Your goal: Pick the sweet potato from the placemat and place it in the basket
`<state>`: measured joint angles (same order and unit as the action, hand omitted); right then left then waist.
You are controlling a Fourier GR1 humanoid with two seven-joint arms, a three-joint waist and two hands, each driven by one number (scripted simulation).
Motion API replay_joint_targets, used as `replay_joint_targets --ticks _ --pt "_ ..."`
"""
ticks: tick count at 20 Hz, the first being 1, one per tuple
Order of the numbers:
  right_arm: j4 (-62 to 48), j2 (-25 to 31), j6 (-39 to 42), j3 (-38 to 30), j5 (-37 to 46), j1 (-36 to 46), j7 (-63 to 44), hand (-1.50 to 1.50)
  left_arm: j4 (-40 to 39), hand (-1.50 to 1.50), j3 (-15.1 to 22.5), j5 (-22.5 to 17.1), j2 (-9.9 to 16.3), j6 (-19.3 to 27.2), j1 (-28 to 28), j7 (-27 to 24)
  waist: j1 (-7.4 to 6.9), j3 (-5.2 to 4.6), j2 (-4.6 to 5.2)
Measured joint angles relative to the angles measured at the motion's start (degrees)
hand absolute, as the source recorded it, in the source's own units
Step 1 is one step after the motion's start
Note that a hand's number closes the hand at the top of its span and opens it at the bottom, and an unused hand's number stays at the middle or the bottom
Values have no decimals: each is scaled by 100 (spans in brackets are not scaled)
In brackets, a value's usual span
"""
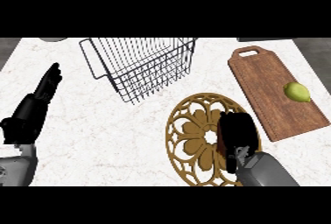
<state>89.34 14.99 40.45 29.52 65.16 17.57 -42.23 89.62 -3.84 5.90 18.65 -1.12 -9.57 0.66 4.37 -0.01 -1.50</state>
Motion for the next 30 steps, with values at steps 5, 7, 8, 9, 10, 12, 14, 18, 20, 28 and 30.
replay_joint_targets --ticks 5,7,8,9,10,12,14,18,20,28,30 --pt "335 -672 -1137 -1296 284 -525 -1311 150 20 0 -136 -16 60 47 148 0 183 8 -7" --pt "627 -956 -1540 -1477 606 -631 -1705 150 48 0 -122 -19 61 32 132 22 130 5 2" --pt "801 -1049 -1720 -1560 794 -612 -1855 150 57 0 -98 -24 46 11 160 -12 85 2 7" --pt "974 -1135 -1907 -1597 989 -565 -1980 150 64 0 -89 -33 53 -13 144 -7 38 1 14" --pt "1178 -1204 -2060 -1628 1181 -495 -2064 150 81 0 -72 -35 50 -33 165 -30 -12 -1 15" --pt "1614 -1303 -2362 -1639 1512 -262 -2154 150 77 0 -46 -46 49 -74 143 -37 -92 -2 21" --pt "2012 -1366 -2623 -1603 1736 30 -2220 150 76 0 3 -49 22 -104 112 -53 -189 -3 38" --pt "2513 -1432 -2996 -1370 2097 754 -2352 150 35 0 81 -45 -8 -167 -33 -49 -363 -6 84" --pt "2431 -1447 -3044 -1285 2242 1298 -2433 150 -52 0 63 -68 19 -235 -104 -119 -436 -9 109" --pt "1295 -1459 -3027 -1746 1607 3647 -2545 150 -151 0 193 11 -92 -251 -418 -7 -622 -12 152" --pt "849 -1459 -3053 -1935 1367 4108 -2556 150 -197 0 210 38 -100 -254 -491 -3 -660 -13 164"
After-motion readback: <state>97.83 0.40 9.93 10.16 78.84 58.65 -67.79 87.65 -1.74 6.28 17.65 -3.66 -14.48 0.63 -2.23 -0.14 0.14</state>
